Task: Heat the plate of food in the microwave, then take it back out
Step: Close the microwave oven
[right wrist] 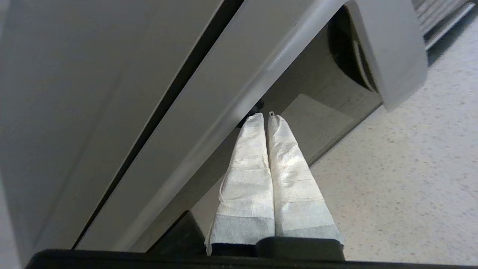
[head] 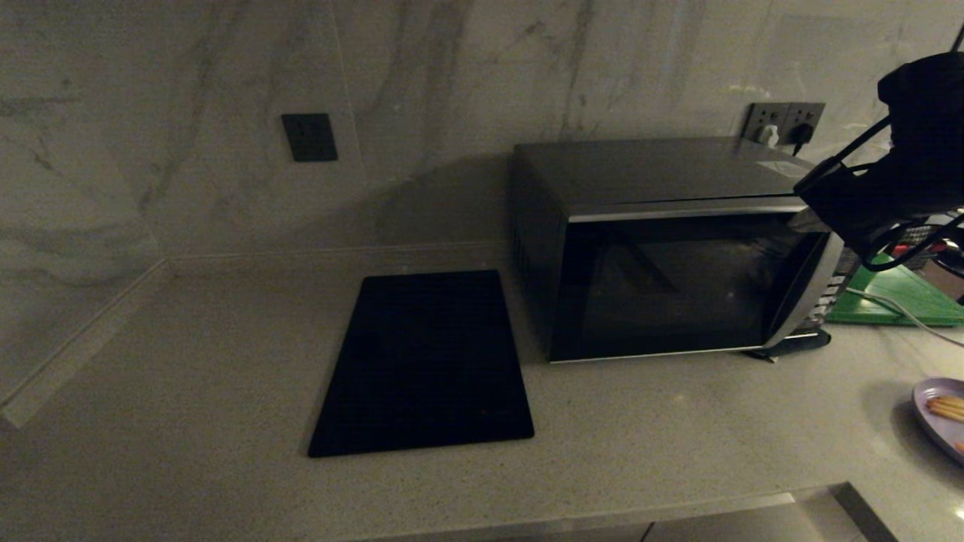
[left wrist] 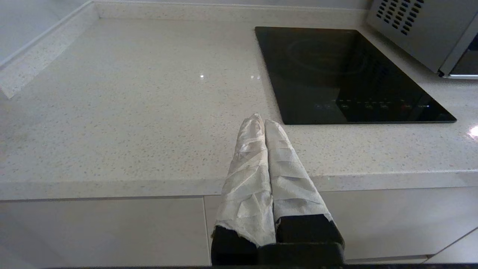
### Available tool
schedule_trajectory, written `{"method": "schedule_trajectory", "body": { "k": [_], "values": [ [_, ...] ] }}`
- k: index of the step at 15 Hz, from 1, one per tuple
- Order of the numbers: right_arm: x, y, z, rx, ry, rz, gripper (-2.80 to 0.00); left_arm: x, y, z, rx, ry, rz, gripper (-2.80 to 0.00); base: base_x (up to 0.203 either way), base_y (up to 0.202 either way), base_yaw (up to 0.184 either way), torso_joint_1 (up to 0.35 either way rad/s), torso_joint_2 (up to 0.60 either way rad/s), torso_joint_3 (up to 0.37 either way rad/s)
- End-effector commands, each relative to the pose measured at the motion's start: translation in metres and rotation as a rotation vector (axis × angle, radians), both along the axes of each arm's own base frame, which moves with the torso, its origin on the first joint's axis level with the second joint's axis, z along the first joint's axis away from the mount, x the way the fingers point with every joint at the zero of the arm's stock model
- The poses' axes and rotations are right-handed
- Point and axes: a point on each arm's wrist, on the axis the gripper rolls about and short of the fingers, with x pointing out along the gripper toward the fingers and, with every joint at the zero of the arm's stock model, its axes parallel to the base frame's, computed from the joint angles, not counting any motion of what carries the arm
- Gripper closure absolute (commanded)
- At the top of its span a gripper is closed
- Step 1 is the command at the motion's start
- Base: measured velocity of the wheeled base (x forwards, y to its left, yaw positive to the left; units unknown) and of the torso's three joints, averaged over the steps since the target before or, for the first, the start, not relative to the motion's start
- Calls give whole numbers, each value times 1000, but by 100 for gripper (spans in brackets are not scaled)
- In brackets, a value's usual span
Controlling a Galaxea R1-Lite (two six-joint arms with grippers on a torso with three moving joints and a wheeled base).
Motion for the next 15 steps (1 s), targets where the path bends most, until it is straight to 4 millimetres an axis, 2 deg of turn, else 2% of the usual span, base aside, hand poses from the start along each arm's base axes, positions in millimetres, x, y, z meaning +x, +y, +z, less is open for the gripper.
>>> {"method": "schedule_trajectory", "body": {
  "k": [1,5,8,11,15],
  "values": [
    [2,-1,-2,17,-1,12,0,0,0,0,-1,1,1,0,0,0,0,0,0,0],
    [3,0,-11,35,6,41,0,0,0,0,-1,1,1,0,0,0,0,0,0,0],
    [-1,0,-9,36,5,44,0,0,0,0,-1,1,1,0,0,0,0,0,0,0],
    [-32,1,7,22,-21,49,0,0,0,0,-1,0,1,0,0,0,0,0,0,0],
    [-101,1,26,-75,-55,76,0,0,0,0,-1,1,0,0,0,0,0,0,0,0]
  ]
}}
